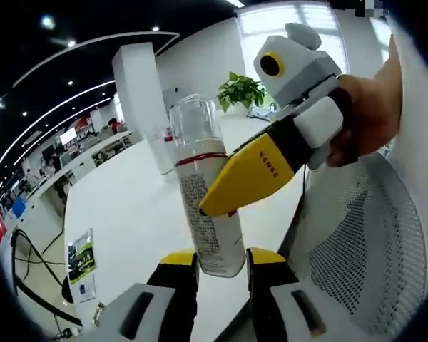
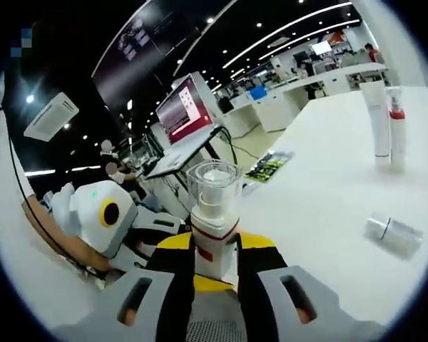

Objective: Arrange the skincare products in the storage area until every visible bottle or jar stands upright without overlapping.

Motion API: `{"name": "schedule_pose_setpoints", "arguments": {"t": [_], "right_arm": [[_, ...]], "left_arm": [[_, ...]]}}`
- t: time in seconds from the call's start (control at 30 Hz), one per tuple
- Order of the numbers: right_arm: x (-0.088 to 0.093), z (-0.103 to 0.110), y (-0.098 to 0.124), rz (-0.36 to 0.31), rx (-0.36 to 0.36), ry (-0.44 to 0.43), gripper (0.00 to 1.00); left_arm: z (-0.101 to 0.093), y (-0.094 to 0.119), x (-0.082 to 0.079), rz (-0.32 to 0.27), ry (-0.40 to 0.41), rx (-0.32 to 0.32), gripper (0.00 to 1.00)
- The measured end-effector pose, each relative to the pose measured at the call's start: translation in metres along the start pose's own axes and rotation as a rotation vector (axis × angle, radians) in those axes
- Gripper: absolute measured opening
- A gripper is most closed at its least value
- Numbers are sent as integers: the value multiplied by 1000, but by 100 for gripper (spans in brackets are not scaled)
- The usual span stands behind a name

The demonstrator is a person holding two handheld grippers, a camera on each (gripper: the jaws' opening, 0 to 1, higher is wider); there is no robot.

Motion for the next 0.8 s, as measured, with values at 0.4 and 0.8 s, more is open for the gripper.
{"name": "schedule_pose_setpoints", "arguments": {"t": [0.4, 0.8], "right_arm": [[17, -1, -12, -4, -109, 56, 20], [17, -3, -14, -29, -216, -24, 20]], "left_arm": [[-3, 0, 18, 101, 66, 39, 23], [-9, 2, 20, 115, 147, 74, 22]]}}
Point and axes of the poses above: the point that each gripper's makers call its tool centre point, and the gripper's own axes: y roughly backward along the fingers, z roughly to its left, x roughly out of its underside, the point moved 2 cm from there along y, roughly backward along the fingers, and after that the axes turned 8 degrees about -z, right-handed, at the moved point
